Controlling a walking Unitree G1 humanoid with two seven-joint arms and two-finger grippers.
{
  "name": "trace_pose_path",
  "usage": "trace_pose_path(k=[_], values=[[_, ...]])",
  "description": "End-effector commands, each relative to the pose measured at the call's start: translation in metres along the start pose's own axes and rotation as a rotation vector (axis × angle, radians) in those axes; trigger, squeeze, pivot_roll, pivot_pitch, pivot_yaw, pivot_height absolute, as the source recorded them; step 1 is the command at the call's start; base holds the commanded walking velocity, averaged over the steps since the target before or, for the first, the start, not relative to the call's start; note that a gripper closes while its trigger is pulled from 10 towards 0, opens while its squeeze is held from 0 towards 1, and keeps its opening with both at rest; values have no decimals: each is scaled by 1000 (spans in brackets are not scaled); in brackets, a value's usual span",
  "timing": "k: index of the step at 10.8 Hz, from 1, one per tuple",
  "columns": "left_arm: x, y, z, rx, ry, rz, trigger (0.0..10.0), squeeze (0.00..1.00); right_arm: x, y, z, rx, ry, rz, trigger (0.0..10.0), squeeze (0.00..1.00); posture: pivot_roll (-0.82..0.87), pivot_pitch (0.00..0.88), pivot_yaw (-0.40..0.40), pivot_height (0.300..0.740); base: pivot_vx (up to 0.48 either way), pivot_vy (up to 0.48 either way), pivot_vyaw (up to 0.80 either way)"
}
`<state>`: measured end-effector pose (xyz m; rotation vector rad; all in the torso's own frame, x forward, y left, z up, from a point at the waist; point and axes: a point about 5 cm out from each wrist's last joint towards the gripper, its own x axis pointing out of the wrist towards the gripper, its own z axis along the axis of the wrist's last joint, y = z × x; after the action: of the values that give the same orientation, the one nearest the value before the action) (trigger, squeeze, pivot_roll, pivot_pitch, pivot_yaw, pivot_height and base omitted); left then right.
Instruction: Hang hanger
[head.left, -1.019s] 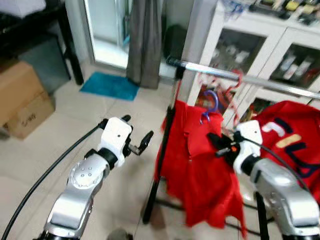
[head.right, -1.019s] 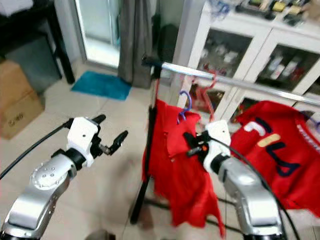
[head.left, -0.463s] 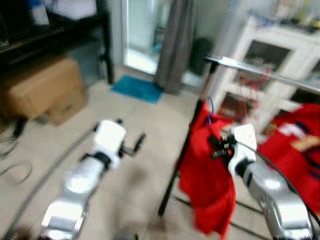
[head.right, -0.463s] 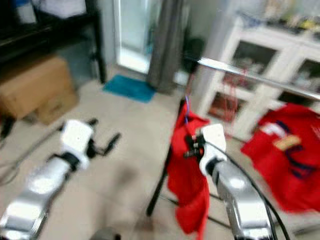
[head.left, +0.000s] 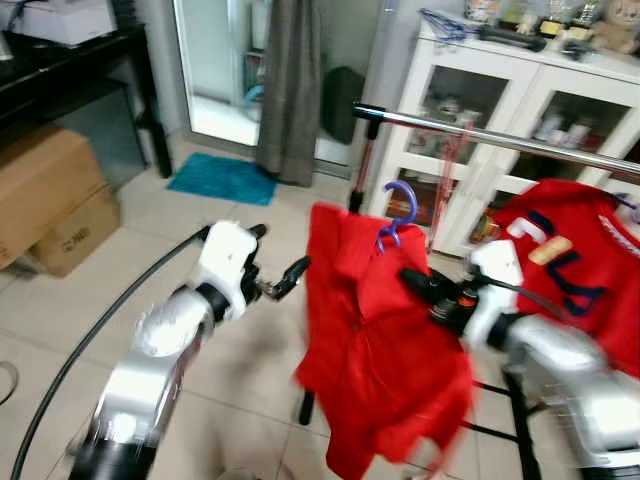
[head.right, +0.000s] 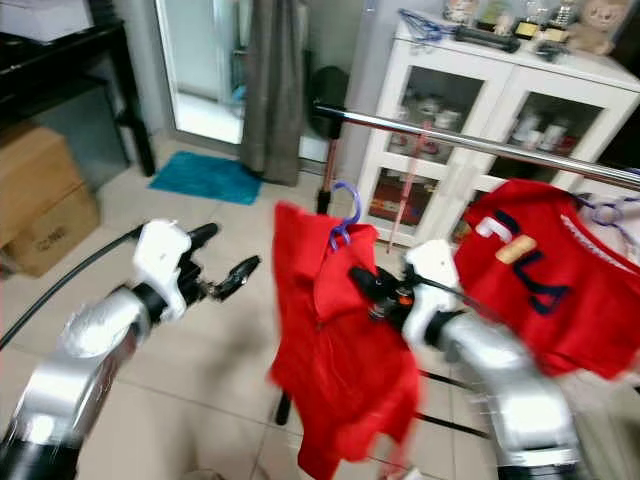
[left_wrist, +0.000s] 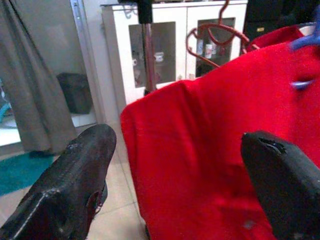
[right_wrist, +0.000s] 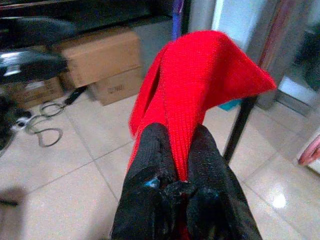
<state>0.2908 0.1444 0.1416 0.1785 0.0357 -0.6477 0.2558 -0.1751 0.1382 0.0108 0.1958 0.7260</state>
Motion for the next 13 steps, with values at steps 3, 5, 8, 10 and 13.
trace_pose_path(k=[3, 5, 8, 10, 13], values=[[30, -16, 12, -55, -89, -234, 10000, 1000, -5, 9, 31, -81, -108, 153, 10000, 0, 127, 0, -87, 740, 0, 0, 0], [44, -22, 12, 19, -73, -267, 10000, 773, -2, 14, 33, -82, -125, 179, 10000, 0, 125, 0, -82, 740, 0, 0, 0], [56, -18, 7, 67, -40, -206, 7294, 0, -1, 15, 34, -76, -132, 190, 10000, 0, 126, 0, -83, 740, 0, 0, 0], [59, -11, 4, 84, -24, -123, 0, 0, 0, 15, 35, -76, -133, 194, 10000, 0, 127, 0, -86, 740, 0, 0, 0], [58, -12, 6, 63, -58, -116, 0, 0, 0, 14, 34, -79, -122, 192, 10000, 0, 127, 0, -88, 740, 0, 0, 0]])
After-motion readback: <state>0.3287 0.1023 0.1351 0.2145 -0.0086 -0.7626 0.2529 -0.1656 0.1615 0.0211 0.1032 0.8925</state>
